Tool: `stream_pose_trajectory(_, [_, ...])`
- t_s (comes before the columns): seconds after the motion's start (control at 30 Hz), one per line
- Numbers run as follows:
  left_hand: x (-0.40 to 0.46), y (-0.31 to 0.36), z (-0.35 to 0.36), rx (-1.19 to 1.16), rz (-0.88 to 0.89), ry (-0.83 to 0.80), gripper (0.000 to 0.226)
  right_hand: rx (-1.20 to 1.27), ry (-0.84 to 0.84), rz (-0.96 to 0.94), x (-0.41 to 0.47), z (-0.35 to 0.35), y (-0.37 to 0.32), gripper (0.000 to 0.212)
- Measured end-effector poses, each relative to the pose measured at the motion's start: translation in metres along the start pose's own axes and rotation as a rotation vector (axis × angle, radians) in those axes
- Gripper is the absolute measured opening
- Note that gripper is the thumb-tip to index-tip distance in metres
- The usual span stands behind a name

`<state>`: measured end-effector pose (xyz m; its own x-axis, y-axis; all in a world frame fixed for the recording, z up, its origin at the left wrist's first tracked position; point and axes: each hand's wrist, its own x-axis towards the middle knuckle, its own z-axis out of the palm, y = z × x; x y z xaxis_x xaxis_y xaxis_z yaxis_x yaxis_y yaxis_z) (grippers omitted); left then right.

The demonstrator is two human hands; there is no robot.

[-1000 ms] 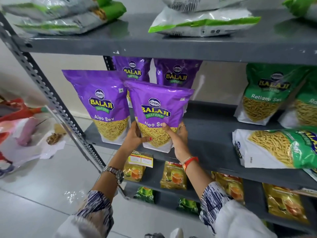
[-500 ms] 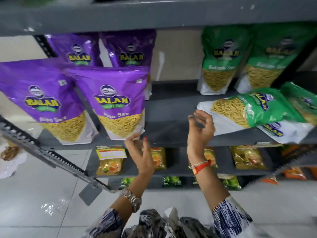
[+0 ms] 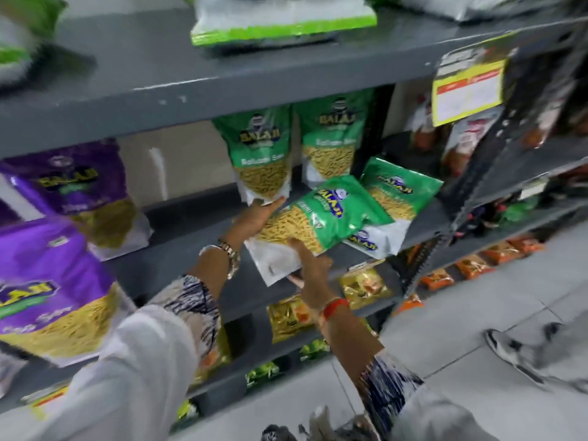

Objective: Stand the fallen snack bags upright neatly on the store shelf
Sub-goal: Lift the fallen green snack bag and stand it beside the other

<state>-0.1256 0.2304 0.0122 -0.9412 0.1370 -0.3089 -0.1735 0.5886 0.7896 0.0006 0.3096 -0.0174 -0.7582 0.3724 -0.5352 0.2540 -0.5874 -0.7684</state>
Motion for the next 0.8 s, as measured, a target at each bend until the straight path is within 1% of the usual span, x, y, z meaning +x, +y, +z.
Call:
stream_pose_trajectory(0.03, [0.006, 0.004, 0.000, -0.084, 0.018, -0.142, 0.056, 0.007, -0.021, 0.002, -0.002, -0.001, -0.003, 0.112])
stream_pose_trajectory(0.07, [0.008, 0.006, -0.001, -0.166, 0.022, -0.268, 0.043, 0.018, -0.027, -0.027, -0.001, -0.004, -0.005, 0.121])
stream_pose_trajectory(0.1, [0.013, 0.004, -0.002, -0.222, 0.036, -0.344, 0.045, 0.030, -0.043, -0.076, 0.000, -0.007, -0.007, 0.118])
stream_pose_trajectory(0.17, [0.016, -0.003, -0.008, -0.251, 0.049, -0.454, 0.063, 0.040, -0.076, -0.096, -0.006, -0.015, -0.012, 0.087])
stream_pose_trajectory(0.2, [0.013, -0.007, -0.010, -0.256, 0.035, -0.471, 0.068, 0.037, -0.115, -0.065, -0.007, -0.020, -0.014, 0.080])
stream_pose_trajectory(0.3, [-0.014, -0.008, -0.014, -0.220, -0.063, -0.526, 0.078, -0.004, -0.169, 0.017, 0.002, -0.037, -0.015, 0.077])
stream_pose_trajectory(0.33, [-0.022, -0.012, -0.013, -0.259, -0.103, -0.524, 0.080, -0.035, -0.200, 0.032, 0.001, -0.043, -0.018, 0.083])
stream_pose_trajectory(0.37, [-0.031, -0.017, -0.010, -0.301, -0.123, -0.507, 0.080, -0.102, -0.219, 0.043, 0.004, -0.049, -0.019, 0.090])
stream_pose_trajectory(0.4, [-0.040, -0.020, -0.006, -0.335, -0.131, -0.480, 0.082, -0.150, -0.245, 0.011, 0.004, -0.056, -0.023, 0.083])
stream_pose_trajectory(0.47, [-0.063, -0.025, 0.003, -0.412, -0.127, -0.391, 0.084, -0.197, -0.278, -0.062, 0.007, -0.071, -0.026, 0.052])
stream_pose_trajectory(0.5, [-0.075, -0.026, 0.009, -0.466, -0.105, -0.350, 0.082, -0.206, -0.305, -0.083, 0.008, -0.078, -0.029, 0.046])
stream_pose_trajectory(0.57, [-0.098, -0.025, 0.024, -0.579, -0.055, -0.274, 0.077, -0.236, -0.391, -0.165, 0.010, -0.094, -0.037, 0.046])
stream_pose_trajectory(0.63, [-0.117, -0.023, 0.039, -0.652, 0.002, -0.195, 0.069, -0.284, -0.467, -0.255, 0.009, -0.107, -0.046, 0.041])
stream_pose_trajectory(0.7, [-0.131, -0.024, 0.055, -0.712, 0.041, -0.092, 0.062, -0.310, -0.526, -0.253, 0.012, -0.117, -0.056, 0.036])
stream_pose_trajectory(0.8, [-0.147, -0.024, 0.078, -0.764, 0.047, 0.081, 0.068, -0.328, -0.602, -0.240, 0.018, -0.130, -0.069, 0.042])
